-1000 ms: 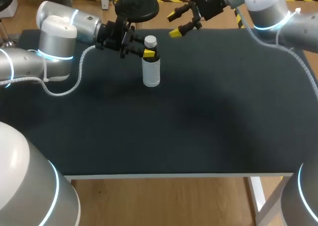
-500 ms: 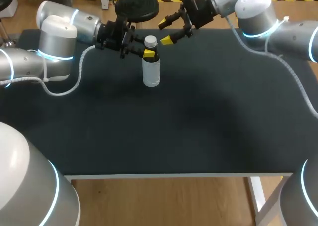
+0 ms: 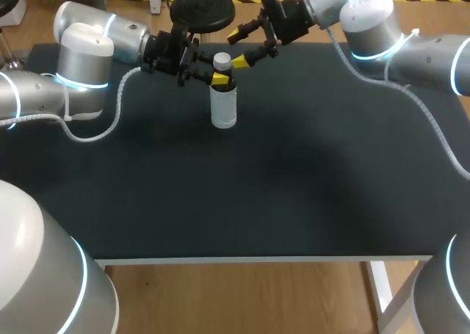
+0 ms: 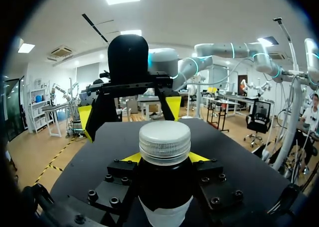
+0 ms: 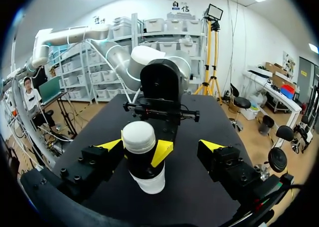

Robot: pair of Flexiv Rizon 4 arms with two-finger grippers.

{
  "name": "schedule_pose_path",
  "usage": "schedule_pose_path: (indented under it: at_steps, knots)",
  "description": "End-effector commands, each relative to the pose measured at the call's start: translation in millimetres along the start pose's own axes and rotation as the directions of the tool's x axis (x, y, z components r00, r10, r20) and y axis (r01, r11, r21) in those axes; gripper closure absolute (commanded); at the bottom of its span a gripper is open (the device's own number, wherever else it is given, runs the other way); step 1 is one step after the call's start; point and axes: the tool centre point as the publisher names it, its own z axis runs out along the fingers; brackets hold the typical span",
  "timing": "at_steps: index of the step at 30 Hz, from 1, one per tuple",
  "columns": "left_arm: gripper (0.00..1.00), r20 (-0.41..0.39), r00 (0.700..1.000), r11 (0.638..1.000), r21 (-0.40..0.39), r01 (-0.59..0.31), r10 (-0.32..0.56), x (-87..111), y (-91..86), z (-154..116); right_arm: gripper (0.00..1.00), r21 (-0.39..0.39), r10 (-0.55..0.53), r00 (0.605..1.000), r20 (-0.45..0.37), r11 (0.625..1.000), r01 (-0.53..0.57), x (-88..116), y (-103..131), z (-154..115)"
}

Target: Unscrew the bottle cap

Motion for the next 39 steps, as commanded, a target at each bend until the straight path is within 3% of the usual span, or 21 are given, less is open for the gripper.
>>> schedule_pose_path:
  at_steps: [1, 12, 39]
  knots:
    - [1.00, -0.007, 1.000, 1.000, 0.001, 0.001, -0.001, -2.0, 0.6, -0.8, 0.00, 0.008, -0.004, 1.000, -0.011, 1.000, 0.004, 2.6, 4.7, 1.1]
    - [1.00, -0.007, 1.000, 1.000, 0.001, 0.001, -0.001, -2.0, 0.6, -0.8, 0.00, 0.055, 0.032, 0.999, -0.029, 0.998, -0.030, 4.7, 8.5, 6.4]
    - [1.00, -0.007, 1.000, 1.000, 0.001, 0.001, -0.001, -2.0, 0.6, -0.8, 0.00, 0.039, 0.014, 0.999, -0.052, 0.999, -0.012, 14.3, 13.0, 25.0]
